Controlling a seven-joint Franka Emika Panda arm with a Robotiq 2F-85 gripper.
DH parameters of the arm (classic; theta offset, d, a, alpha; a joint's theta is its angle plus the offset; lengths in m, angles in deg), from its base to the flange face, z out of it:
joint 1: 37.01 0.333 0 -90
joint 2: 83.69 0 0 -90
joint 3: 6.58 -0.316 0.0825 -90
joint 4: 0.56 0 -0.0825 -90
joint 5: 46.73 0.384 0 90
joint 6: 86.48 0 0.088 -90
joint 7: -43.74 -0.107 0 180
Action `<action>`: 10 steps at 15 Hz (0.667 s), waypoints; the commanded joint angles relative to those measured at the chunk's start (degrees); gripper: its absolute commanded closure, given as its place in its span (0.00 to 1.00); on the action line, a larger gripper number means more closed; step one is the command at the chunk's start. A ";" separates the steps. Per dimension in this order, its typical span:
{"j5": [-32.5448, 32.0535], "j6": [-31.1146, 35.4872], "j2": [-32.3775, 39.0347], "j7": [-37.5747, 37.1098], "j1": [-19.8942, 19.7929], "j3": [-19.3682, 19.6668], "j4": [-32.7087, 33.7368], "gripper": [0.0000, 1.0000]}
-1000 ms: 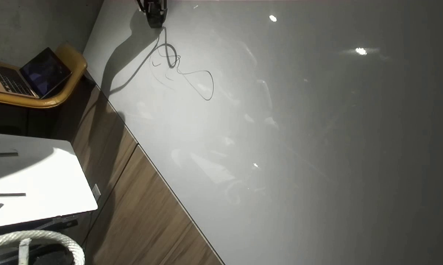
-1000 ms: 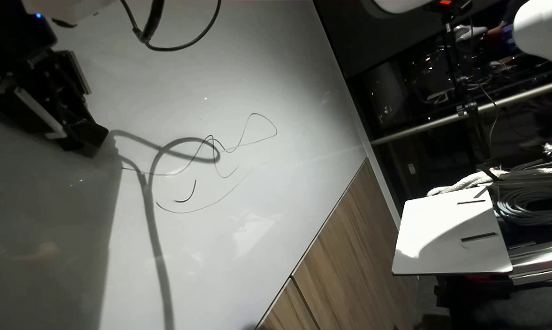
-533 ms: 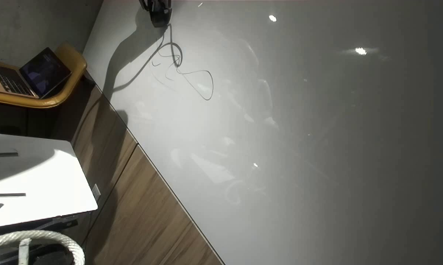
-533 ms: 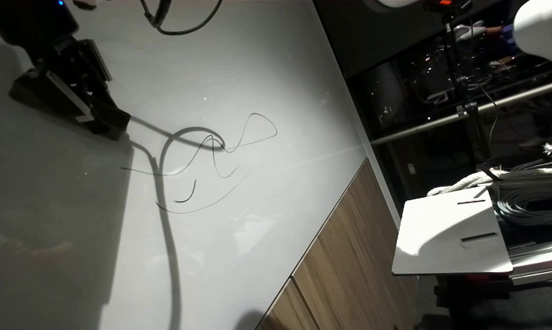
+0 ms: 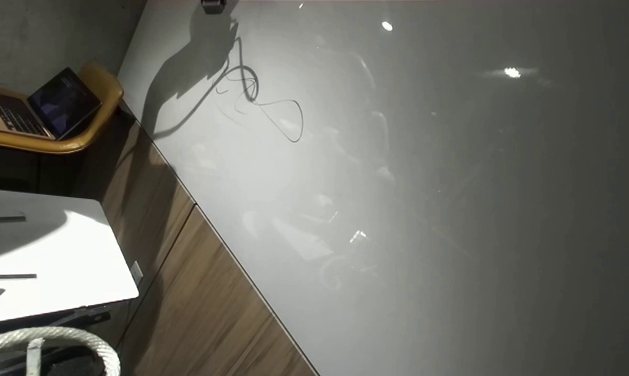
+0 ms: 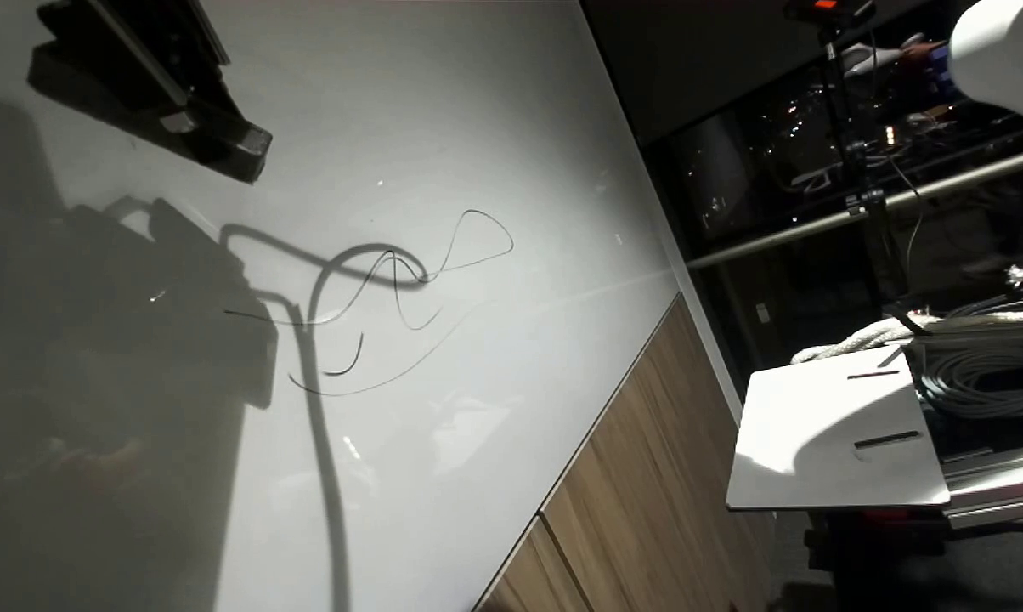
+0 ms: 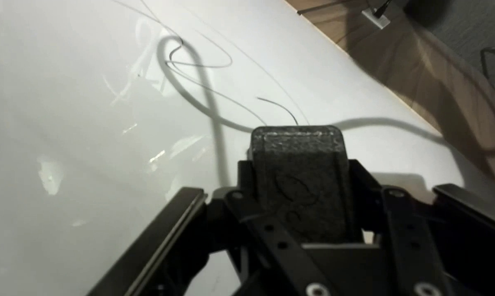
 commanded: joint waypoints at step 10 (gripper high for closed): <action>13.90 -23.94 -3.30 -7.71 -2.75 -7.15 0.17 0.69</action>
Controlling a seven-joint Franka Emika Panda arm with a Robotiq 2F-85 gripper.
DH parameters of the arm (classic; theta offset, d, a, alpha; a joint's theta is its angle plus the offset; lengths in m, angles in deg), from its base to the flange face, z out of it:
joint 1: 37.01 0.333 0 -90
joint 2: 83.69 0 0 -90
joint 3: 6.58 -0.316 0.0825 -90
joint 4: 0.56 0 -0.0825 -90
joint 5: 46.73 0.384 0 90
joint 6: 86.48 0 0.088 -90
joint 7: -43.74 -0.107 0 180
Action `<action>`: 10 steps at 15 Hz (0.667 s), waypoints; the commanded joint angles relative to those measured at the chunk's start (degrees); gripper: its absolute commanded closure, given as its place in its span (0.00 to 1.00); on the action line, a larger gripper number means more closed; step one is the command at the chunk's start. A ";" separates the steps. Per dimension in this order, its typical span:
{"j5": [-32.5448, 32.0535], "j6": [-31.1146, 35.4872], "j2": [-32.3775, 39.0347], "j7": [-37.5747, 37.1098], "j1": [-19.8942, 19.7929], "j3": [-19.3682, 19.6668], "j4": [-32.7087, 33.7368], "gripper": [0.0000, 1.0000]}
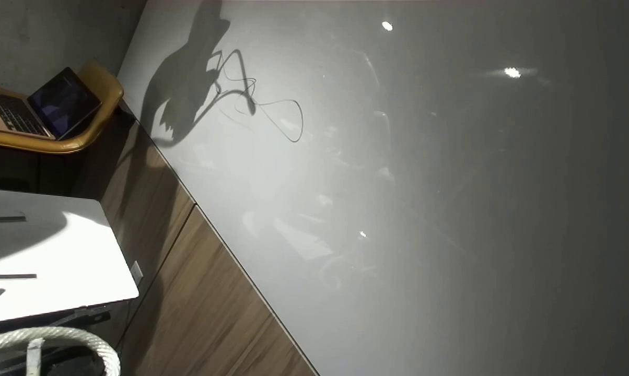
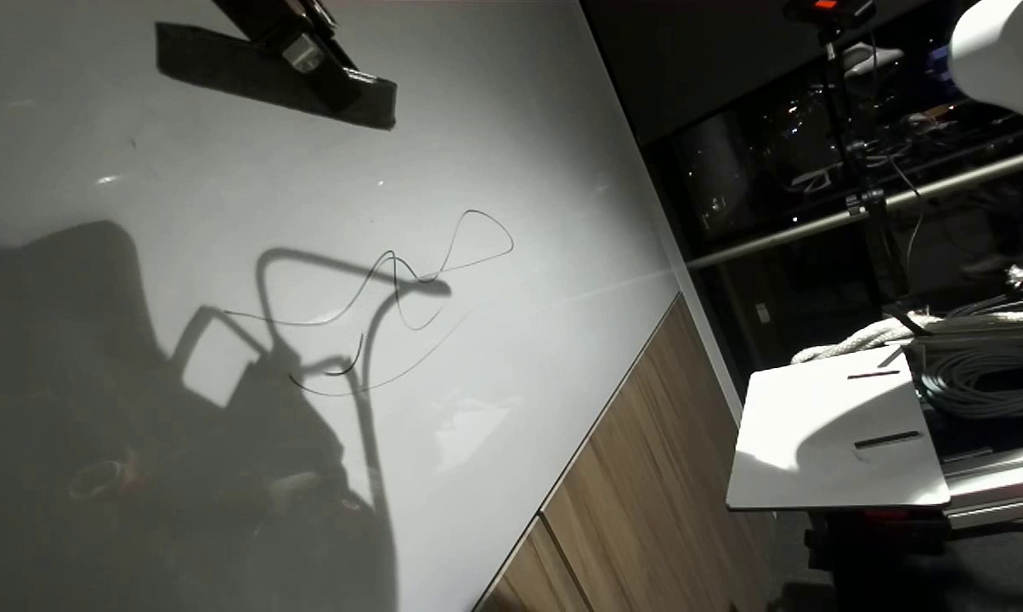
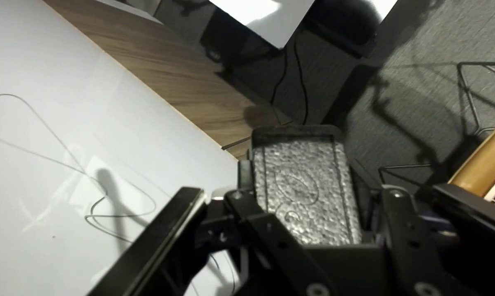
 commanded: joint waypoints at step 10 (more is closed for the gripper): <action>7.62 -1.92 -0.40 -7.45 -3.84 -4.20 0.11 0.69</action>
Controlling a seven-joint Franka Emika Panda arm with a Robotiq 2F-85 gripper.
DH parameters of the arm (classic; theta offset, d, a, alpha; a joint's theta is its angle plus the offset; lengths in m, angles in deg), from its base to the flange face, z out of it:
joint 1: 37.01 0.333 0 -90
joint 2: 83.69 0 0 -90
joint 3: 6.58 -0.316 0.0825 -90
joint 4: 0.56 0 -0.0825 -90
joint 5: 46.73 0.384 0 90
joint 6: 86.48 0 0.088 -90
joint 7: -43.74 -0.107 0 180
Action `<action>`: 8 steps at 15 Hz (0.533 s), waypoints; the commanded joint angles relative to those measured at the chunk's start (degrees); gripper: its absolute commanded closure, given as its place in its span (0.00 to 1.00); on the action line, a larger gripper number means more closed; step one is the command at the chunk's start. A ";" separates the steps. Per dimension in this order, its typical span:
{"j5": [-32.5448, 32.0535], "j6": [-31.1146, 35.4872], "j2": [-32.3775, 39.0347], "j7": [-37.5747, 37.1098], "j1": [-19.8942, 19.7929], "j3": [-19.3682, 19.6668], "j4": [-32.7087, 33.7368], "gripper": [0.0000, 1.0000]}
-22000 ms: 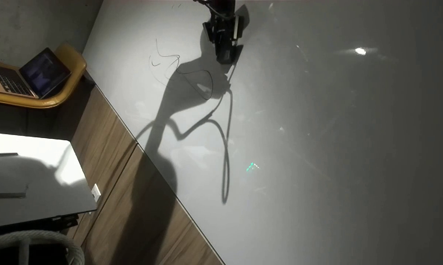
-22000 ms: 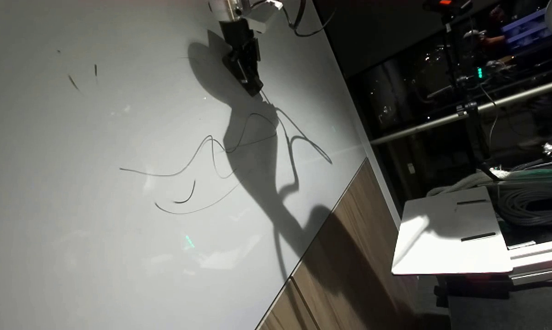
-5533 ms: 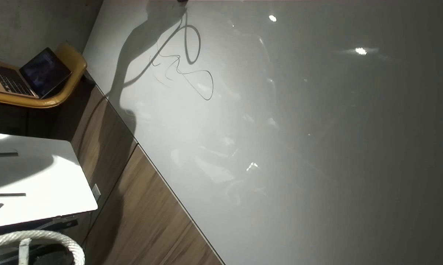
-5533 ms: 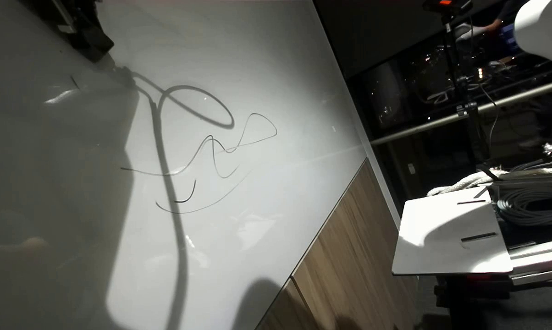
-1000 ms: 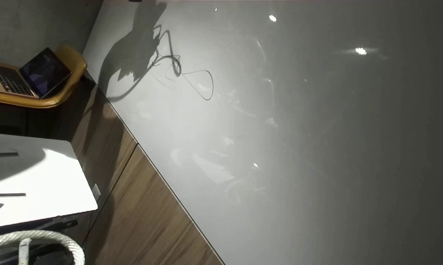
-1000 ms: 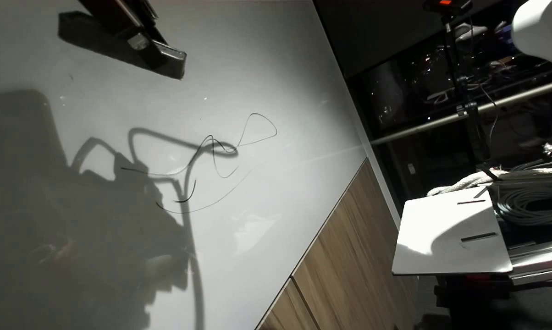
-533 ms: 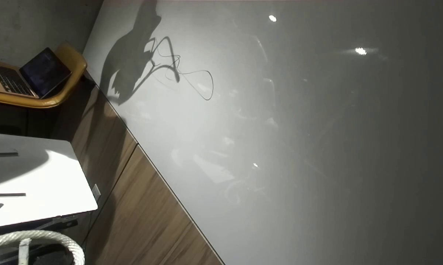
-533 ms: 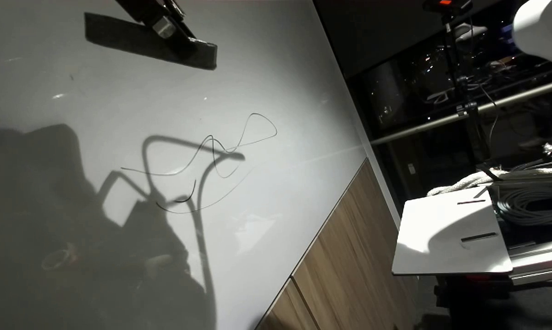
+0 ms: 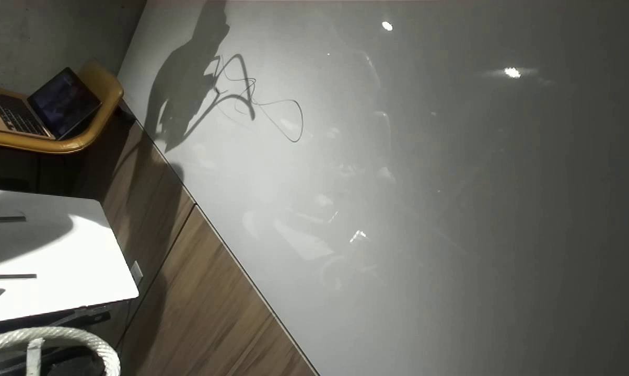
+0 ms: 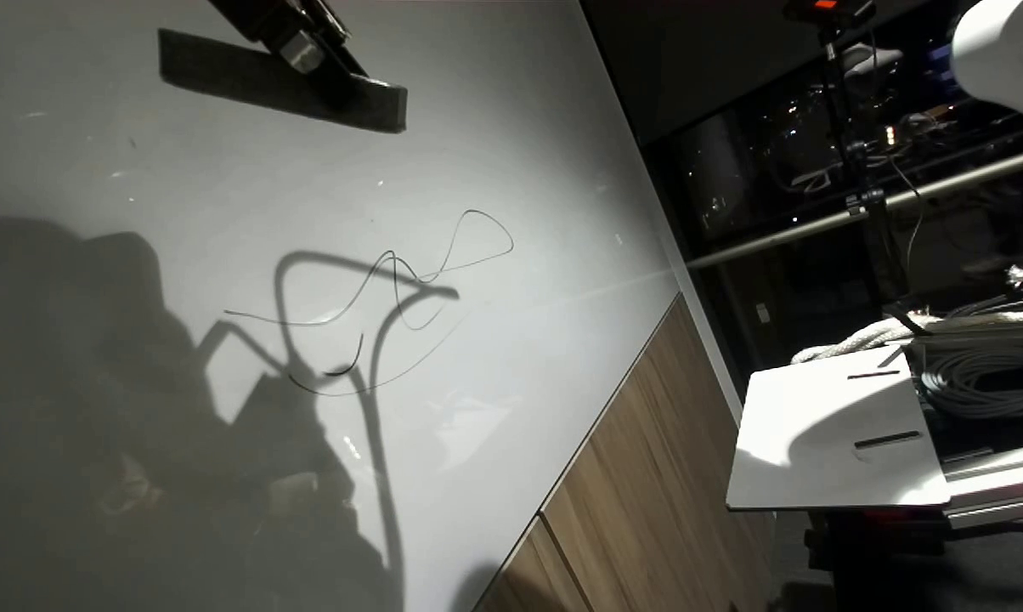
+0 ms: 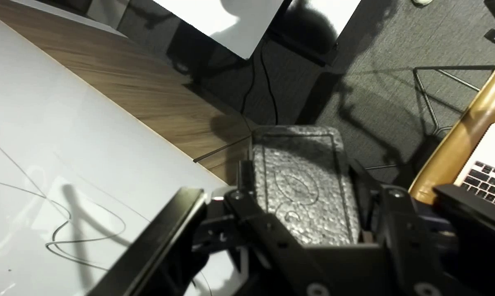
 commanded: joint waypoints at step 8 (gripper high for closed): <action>11.69 -1.82 -5.79 -11.94 -4.44 -2.54 -13.26 0.69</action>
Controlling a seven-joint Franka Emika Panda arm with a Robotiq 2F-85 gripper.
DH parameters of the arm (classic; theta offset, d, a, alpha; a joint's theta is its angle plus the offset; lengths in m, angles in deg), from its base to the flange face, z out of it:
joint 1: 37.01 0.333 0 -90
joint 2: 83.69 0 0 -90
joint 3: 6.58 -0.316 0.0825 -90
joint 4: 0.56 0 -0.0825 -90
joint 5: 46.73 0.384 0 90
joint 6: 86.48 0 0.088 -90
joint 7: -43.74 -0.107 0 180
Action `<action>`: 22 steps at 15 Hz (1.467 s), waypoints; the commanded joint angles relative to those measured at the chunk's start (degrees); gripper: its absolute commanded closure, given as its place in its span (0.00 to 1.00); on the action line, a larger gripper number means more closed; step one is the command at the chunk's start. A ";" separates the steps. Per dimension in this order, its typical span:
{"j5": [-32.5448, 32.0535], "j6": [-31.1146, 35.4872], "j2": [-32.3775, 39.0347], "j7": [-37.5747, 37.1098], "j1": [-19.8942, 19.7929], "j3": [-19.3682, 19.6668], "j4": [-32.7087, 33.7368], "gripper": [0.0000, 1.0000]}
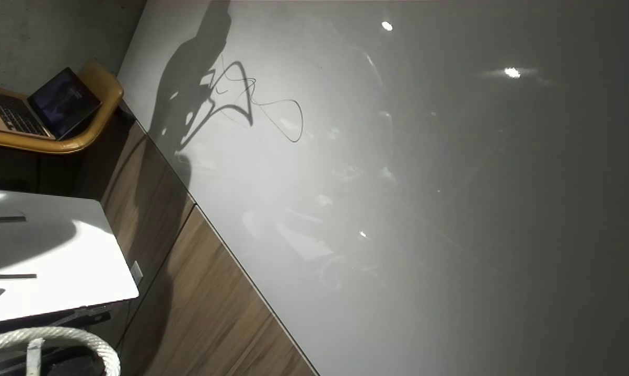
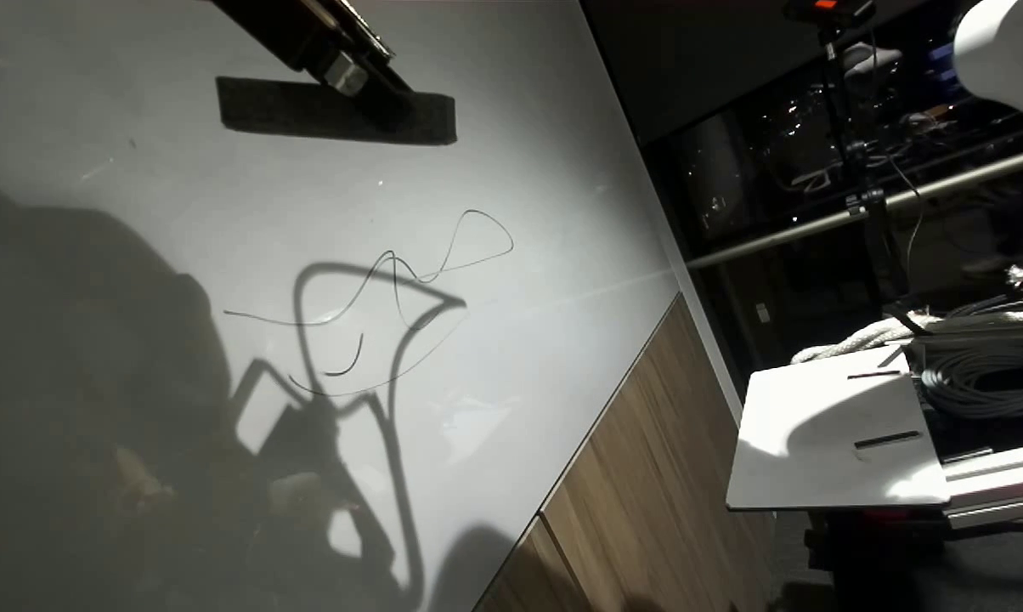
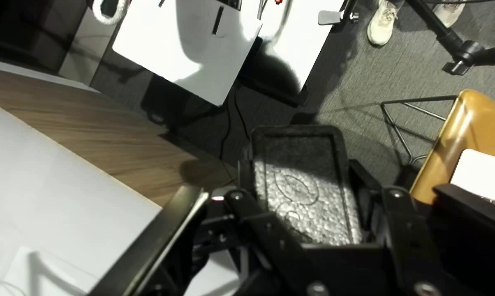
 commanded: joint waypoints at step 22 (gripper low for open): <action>-20.61 45.16 -37.16 -10.10 -5.12 -6.35 -67.81 0.69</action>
